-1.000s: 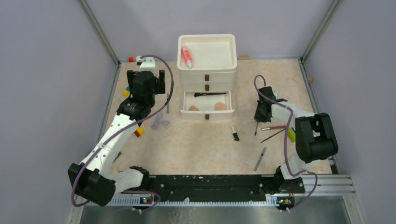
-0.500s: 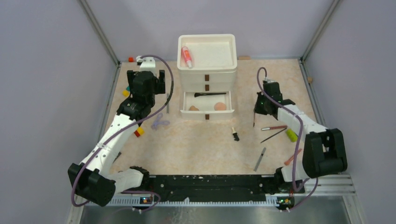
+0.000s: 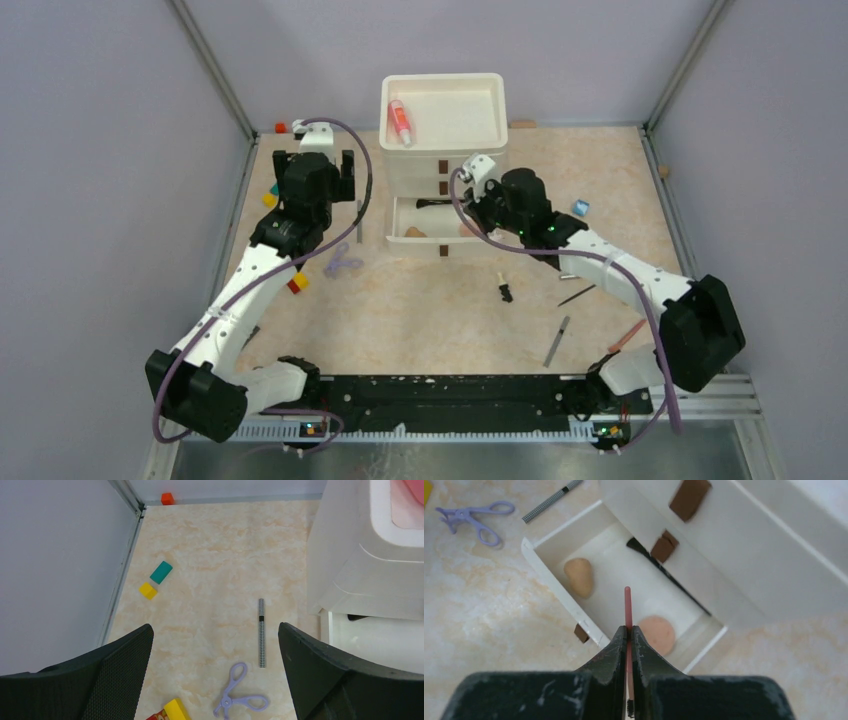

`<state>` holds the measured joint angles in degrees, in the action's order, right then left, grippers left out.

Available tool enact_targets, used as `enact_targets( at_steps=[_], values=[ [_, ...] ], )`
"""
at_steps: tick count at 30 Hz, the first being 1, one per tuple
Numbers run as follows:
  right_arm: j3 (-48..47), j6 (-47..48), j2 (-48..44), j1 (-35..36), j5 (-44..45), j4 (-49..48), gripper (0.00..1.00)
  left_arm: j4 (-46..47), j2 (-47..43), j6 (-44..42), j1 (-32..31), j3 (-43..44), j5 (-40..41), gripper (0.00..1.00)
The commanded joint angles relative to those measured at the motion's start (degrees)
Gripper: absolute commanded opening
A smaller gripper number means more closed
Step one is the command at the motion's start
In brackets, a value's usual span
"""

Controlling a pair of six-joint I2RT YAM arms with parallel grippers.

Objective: Organize the makeup
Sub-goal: Place the makeup brush in the drawer.

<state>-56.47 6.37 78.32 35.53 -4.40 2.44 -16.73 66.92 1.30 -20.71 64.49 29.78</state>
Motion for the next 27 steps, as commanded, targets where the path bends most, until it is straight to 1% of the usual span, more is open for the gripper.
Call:
enact_targets(
  at_steps=[1, 5, 8, 9, 10, 12, 14, 16, 19, 22, 25, 27],
  values=[
    [-8.2, 19.7, 5.8, 2.7, -5.9, -4.2, 0.00, 2.1, -1.1, -0.5, 0.2, 0.8, -0.1, 0.99],
    [-12.0, 33.1, 12.0, 4.8, -5.5, -3.1, 0.00, 2.3, -1.3, -0.7, 0.2, 0.6, 0.4, 0.99],
    [-14.5, 35.9, 16.6, 5.1, -4.1, -3.4, 0.00, 2.4, -1.5, -0.7, 0.2, 0.5, 0.7, 0.99],
    [-15.4, 36.2, 17.8, 5.2, -4.0, -2.8, 0.02, 2.5, -1.5, -0.7, 0.2, 0.5, 0.9, 0.99],
    [-16.1, 36.1, 18.6, 5.2, -3.7, -3.1, 0.07, 2.5, -1.6, -0.7, 0.2, 0.5, 1.2, 0.99],
    [-16.1, 34.9, 19.1, 5.2, -3.2, -4.7, 0.13, 2.6, -1.7, -0.7, 0.2, 0.4, 1.7, 0.99],
    [-15.3, 33.3, 18.6, 5.2, -3.4, -6.6, 0.22, 2.6, -1.7, -0.7, 0.1, 0.4, 1.9, 0.99],
    [-13.8, 31.7, 17.6, 5.2, -3.2, -8.9, 0.26, 2.6, -1.7, -0.7, 0.2, 0.4, 2.0, 0.99],
    [-12.4, 28.7, 15.9, 5.2, -1.8, -10.8, 0.27, 2.6, -1.6, -0.6, 0.2, 0.4, 2.1, 0.99],
    [-11.6, 23.9, 13.3, 5.2, -0.3, -11.2, 0.27, 2.6, -1.6, -0.4, 0.2, 0.3, 2.4, 0.99],
    [-9.6, 16.4, 9.9, 5.2, 2.7, -12.6, 0.27, 2.5, -1.5, -0.3, 0.2, 0.4, 2.6, 0.99],
    [-8.8, 9.4, 7.3, 5.1, 7.7, -11.3, 0.27, 2.3, -1.2, 0.0, 0.2, 0.5, 2.9, 0.99]
  ],
)
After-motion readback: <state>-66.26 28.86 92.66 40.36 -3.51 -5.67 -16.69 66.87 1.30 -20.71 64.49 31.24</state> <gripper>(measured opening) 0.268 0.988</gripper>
